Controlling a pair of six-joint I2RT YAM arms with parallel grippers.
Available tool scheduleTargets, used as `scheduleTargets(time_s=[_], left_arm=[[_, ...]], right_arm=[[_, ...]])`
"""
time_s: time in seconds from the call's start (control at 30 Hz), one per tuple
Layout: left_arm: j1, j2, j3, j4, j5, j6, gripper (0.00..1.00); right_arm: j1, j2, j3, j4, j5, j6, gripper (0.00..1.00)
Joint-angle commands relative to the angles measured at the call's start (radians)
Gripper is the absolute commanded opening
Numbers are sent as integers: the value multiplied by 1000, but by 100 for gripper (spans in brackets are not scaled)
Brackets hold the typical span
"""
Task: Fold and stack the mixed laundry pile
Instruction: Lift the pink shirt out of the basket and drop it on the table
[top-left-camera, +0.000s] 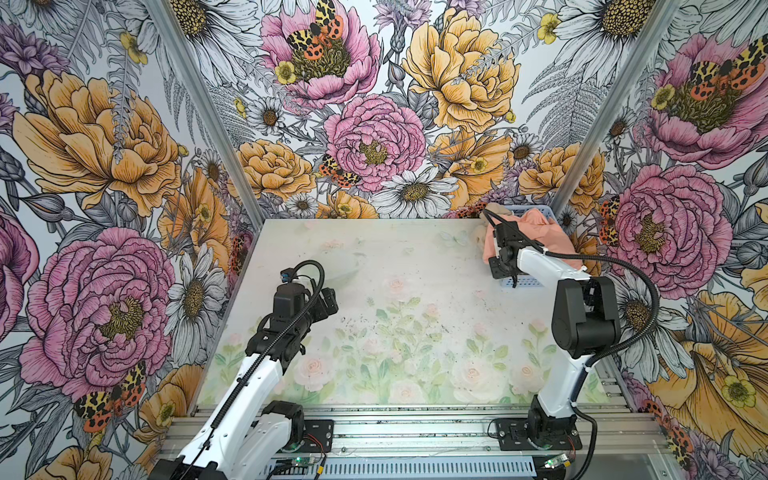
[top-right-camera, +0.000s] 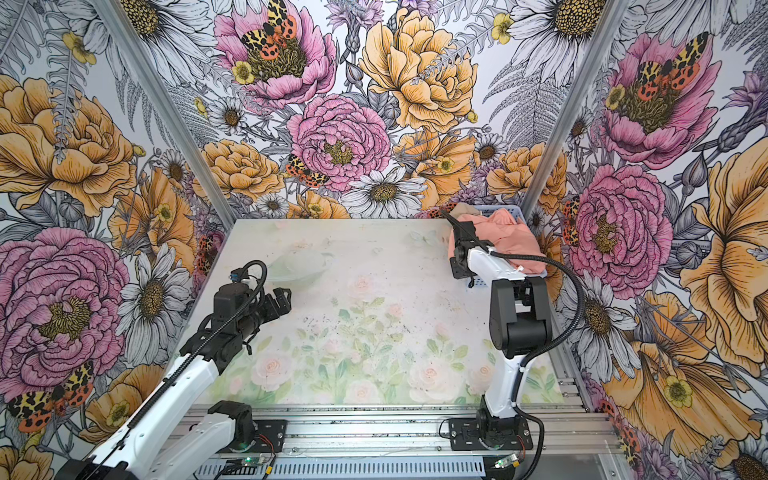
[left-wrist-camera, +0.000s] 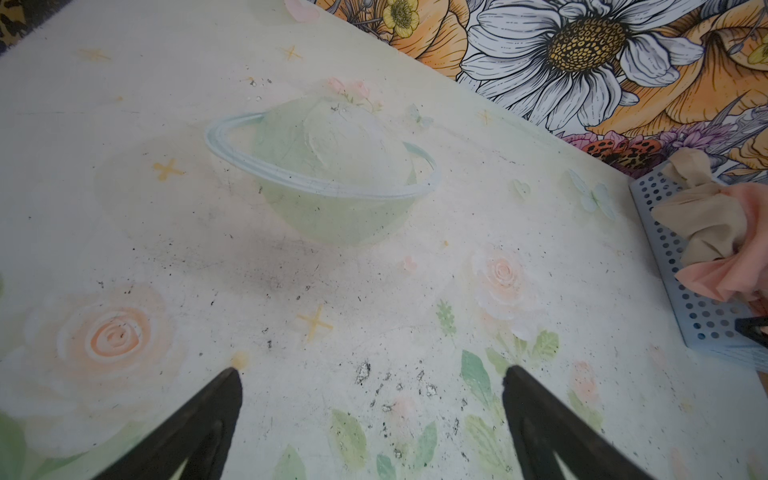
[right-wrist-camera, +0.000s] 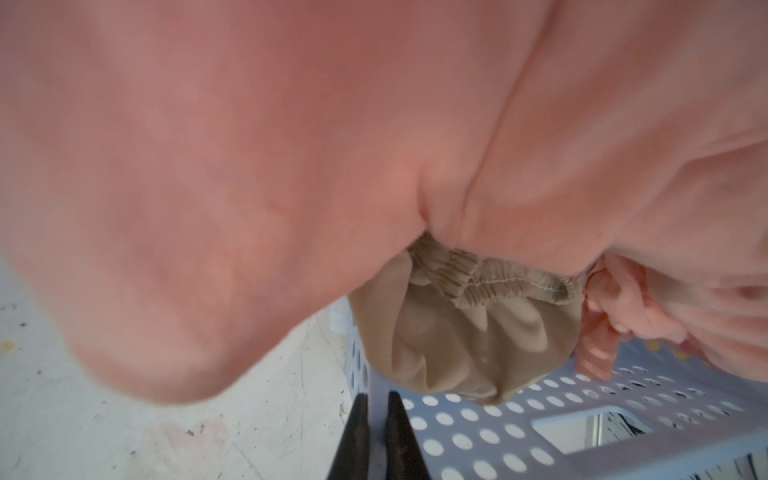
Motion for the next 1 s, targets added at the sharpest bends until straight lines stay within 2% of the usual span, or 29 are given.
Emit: scheduleTargets(time_s=[0.0,0.13,0.23,0.3,0.53,0.7,0.77,0.87,0.93,0.97], left_arm=[[-4,-9,0,7,17,-8,99],[-5,-13,2,4,15,-8,99],[-6,-8,3,8,16,-5,99],[-7,-5,0,13,17,-5,99],[-15,-7,-12,25,22,-13,99],[-22,-5,-14,25,22,-14,99],[-25,-5,-14,25,21,-13,99],[-27,-9,-12,20,17,-12,99],[-27,-15,-10,15,11,-11,99],[-28,-17,-10,13,10,-10,99]], right_arm=[[1,-55,-2,-7,-8,12,34],[-15,-175,11,-6,-28,50,54],[-75,-191,48,-7,-50,106,72],[-129,-168,84,-9,-90,150,78],[-262,20,285,-29,-241,267,88],[-300,175,413,-31,-272,344,90],[-311,229,457,-37,-306,368,83],[-316,259,482,-40,-311,393,60],[-313,241,477,-33,-299,394,32],[-313,230,472,-30,-298,394,20]])
